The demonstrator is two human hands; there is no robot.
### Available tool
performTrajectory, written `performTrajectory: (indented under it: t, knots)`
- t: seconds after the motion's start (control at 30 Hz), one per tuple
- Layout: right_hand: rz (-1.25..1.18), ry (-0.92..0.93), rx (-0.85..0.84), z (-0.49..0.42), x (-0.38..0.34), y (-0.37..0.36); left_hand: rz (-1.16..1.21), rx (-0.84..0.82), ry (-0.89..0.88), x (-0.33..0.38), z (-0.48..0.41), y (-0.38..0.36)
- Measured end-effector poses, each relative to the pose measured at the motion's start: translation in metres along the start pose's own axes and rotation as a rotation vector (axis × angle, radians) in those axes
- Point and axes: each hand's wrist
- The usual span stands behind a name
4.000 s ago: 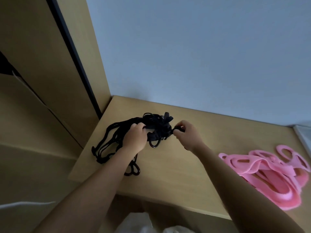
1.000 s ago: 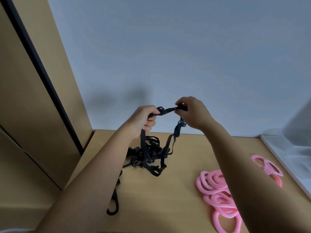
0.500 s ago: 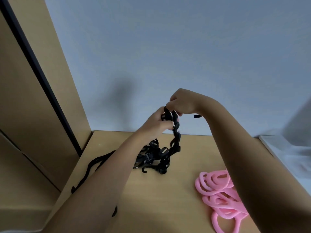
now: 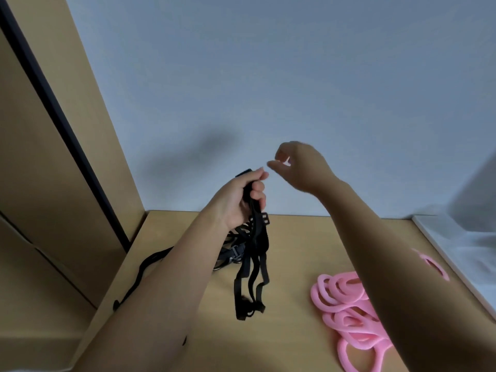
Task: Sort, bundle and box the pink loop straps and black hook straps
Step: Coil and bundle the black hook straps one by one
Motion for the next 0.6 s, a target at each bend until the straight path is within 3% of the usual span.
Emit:
performTrajectory:
  t: [0.1, 0.17, 0.2, 0.27, 0.4, 0.5, 0.6]
  knots:
    - [-0.698, -0.269, 0.159, 0.024, -0.016, -0.024, 0.106, 0.015, -0.083, 0.007, -0.005, -0.002]
    - [-1.150, -0.335, -0.003, 0.040, -0.025, -0.039, 0.172, 0.024, -0.116, 0.011, -0.008, -0.006]
    - [-1.243, -0.301, -0.124, 0.047, -0.028, -0.046, 0.211, 0.048, -0.142, 0.014, -0.010, -0.007]
    - [-1.242, -0.233, -0.258, 0.054, -0.032, -0.060, 0.236, 0.139, -0.214, 0.018, -0.017, -0.006]
    - [-1.301, -0.294, -0.130, 0.043, -0.037, -0.057, 0.093, 0.200, -0.179, 0.019, -0.024, 0.013]
    - [-1.423, -0.345, -0.032, 0.029, -0.036, -0.043, -0.199, 0.067, -0.093, 0.001, -0.023, 0.027]
    - [-1.463, -0.460, 0.049, 0.015, -0.039, -0.033, -0.312, -0.081, 0.026, -0.030, -0.020, 0.039]
Point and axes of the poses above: each hand's wrist, its own z-axis away from the middle knuckle, its own y-axis out of the back of the hand, x = y × z, and after that the axes turned 12 degrees about y, right-handed
